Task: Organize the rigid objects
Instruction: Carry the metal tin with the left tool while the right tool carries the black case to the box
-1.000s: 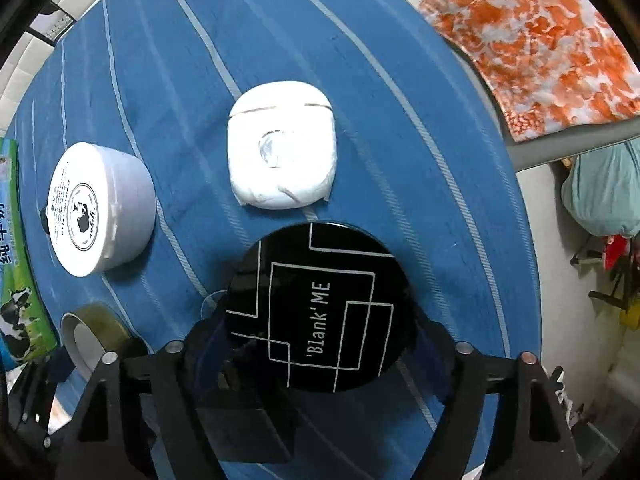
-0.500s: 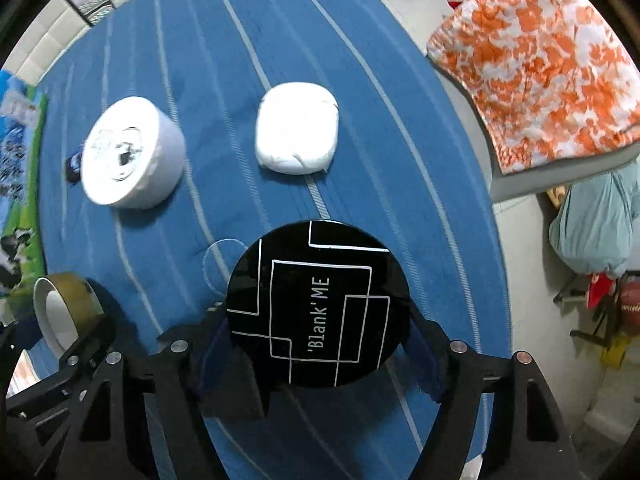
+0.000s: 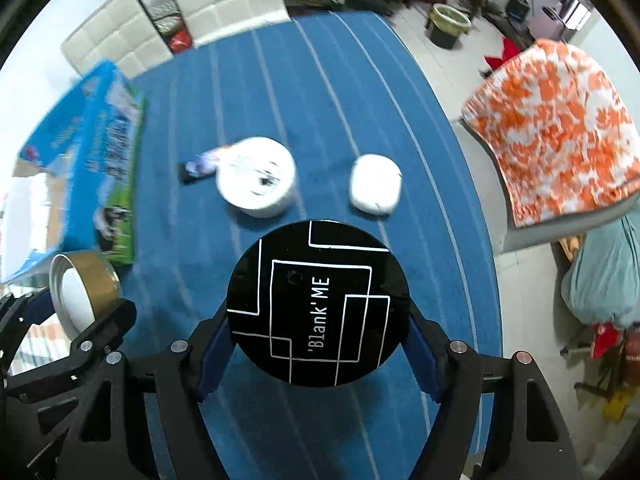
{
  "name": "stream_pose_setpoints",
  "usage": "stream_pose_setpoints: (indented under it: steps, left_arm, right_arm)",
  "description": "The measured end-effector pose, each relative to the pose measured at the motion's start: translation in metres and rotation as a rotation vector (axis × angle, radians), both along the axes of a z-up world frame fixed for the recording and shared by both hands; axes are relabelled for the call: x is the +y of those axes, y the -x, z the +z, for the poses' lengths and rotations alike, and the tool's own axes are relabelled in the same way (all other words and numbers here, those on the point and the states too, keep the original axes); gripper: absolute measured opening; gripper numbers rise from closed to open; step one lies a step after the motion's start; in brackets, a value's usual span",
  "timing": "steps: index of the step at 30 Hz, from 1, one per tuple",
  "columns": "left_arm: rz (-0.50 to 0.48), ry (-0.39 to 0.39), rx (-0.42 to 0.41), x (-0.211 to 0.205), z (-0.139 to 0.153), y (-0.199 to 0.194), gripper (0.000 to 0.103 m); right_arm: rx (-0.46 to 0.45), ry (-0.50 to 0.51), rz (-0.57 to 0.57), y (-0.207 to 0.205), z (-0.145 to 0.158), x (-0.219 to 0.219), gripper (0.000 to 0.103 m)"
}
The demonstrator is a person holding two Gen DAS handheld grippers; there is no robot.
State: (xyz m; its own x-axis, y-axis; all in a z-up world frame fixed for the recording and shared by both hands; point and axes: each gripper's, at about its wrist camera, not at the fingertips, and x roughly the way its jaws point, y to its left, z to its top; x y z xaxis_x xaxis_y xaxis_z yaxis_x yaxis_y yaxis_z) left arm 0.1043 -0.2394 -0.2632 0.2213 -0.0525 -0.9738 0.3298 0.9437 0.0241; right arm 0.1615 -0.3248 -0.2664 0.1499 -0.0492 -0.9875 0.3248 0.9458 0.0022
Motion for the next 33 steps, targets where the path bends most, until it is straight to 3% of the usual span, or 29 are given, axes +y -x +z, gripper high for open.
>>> stream_pose_setpoints:
  steps: [8, 17, 24, 33]
  left_arm:
    - [0.049, 0.051, -0.087, 0.046, 0.055, 0.001, 0.062]
    - [0.107, 0.064, -0.194, 0.145, 0.119, -0.008, 0.062]
    - [0.205, 0.058, -0.234, 0.223, 0.131, -0.028, 0.062]
    - [0.276, 0.063, -0.214, 0.286, 0.112, -0.052, 0.062]
  right_arm:
    - [-0.099, -0.017, 0.083, -0.011, 0.062, 0.05, 0.077]
    - [-0.189, -0.045, 0.174, -0.041, 0.114, 0.141, 0.077]
    - [-0.207, -0.065, 0.262, -0.071, 0.121, 0.217, 0.077]
    - [-0.193, -0.049, 0.293, -0.108, 0.102, 0.275, 0.077]
